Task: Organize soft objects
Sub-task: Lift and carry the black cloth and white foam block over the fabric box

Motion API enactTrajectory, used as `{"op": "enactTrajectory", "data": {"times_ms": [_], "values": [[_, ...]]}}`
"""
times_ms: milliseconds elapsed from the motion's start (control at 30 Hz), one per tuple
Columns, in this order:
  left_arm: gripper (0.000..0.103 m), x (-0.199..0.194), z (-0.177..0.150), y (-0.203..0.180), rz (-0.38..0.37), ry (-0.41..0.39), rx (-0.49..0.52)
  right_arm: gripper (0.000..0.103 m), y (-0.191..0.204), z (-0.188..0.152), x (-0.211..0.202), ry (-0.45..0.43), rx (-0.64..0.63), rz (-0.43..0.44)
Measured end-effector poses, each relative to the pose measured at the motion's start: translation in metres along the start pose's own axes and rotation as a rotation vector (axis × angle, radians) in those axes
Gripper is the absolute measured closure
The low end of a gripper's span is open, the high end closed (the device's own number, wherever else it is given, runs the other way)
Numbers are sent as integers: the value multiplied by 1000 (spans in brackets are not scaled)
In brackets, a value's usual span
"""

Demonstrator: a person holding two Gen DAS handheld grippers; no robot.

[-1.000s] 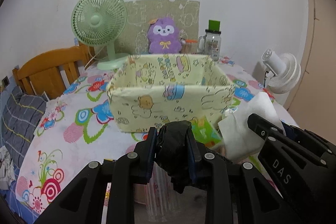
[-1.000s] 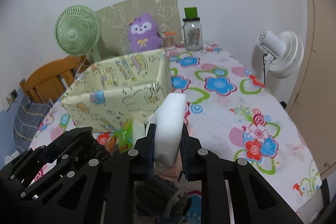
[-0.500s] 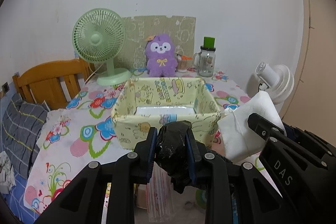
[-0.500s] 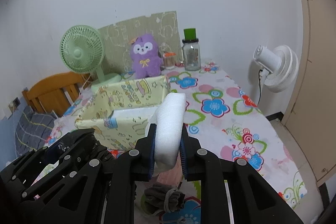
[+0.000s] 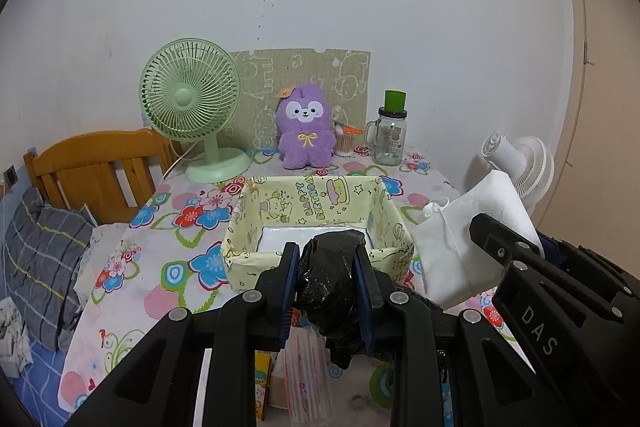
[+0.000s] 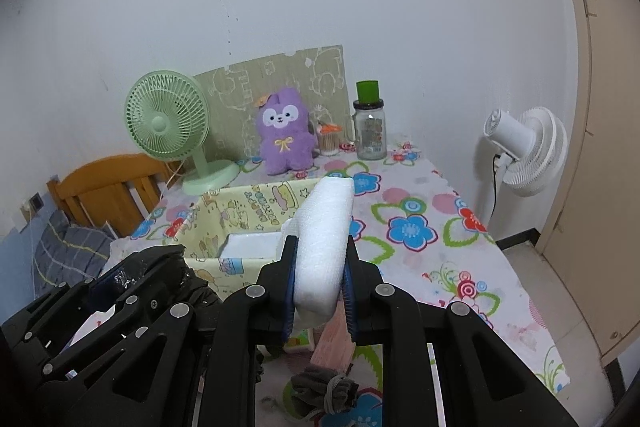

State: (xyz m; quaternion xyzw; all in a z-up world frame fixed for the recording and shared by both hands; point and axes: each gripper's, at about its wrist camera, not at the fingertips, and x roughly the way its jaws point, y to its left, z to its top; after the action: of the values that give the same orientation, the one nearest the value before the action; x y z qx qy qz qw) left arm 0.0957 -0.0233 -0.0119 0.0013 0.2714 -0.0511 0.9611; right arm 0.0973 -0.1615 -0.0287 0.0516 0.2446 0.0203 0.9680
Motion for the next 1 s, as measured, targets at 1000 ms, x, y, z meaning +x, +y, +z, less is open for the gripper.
{"op": "enactTrajectory", "data": {"times_ms": [1000], "values": [[77,65,39,17,-19,0,52,80,18,37,71,11,-77,86]]}}
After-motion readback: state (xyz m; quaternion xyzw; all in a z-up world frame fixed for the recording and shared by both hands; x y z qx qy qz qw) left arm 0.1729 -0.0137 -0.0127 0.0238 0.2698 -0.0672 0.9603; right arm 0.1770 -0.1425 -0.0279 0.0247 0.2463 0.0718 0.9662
